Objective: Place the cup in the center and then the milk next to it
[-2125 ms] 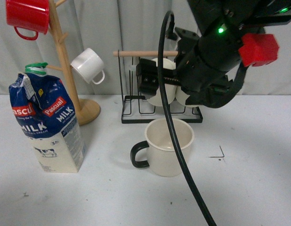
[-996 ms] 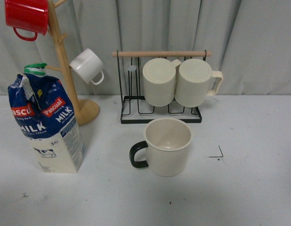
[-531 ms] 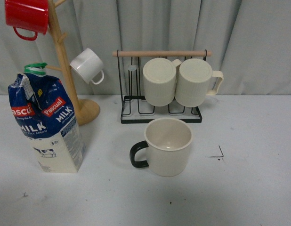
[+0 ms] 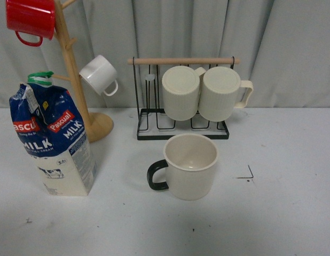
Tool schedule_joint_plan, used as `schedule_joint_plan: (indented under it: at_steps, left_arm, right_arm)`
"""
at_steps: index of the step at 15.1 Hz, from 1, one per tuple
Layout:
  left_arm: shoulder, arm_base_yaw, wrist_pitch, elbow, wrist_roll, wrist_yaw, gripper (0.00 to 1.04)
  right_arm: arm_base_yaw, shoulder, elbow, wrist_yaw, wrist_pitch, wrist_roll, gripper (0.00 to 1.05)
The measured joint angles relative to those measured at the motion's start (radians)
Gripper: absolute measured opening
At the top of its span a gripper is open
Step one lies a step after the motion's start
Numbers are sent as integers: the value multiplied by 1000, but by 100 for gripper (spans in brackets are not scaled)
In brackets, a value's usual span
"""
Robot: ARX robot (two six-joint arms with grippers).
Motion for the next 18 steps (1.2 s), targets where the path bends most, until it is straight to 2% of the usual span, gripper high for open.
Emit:
schedule_joint_plan:
  at_steps: [9, 11, 14, 18]
  left_arm:
    - [0, 0, 0, 0, 0, 0, 98]
    - [0, 0, 0, 0, 0, -1, 98]
    - [0, 0, 0, 0, 0, 0, 98]
    - [0, 0, 0, 0, 0, 0, 98]
  right_arm:
    - [0, -198, 0, 0, -191, 0, 2]
    - [0, -351, 0, -2, -374, 0, 2]
    - [0, -366, 0, -2, -369, 0, 2]
    - [0, -366, 0, -2, -371, 0, 50]
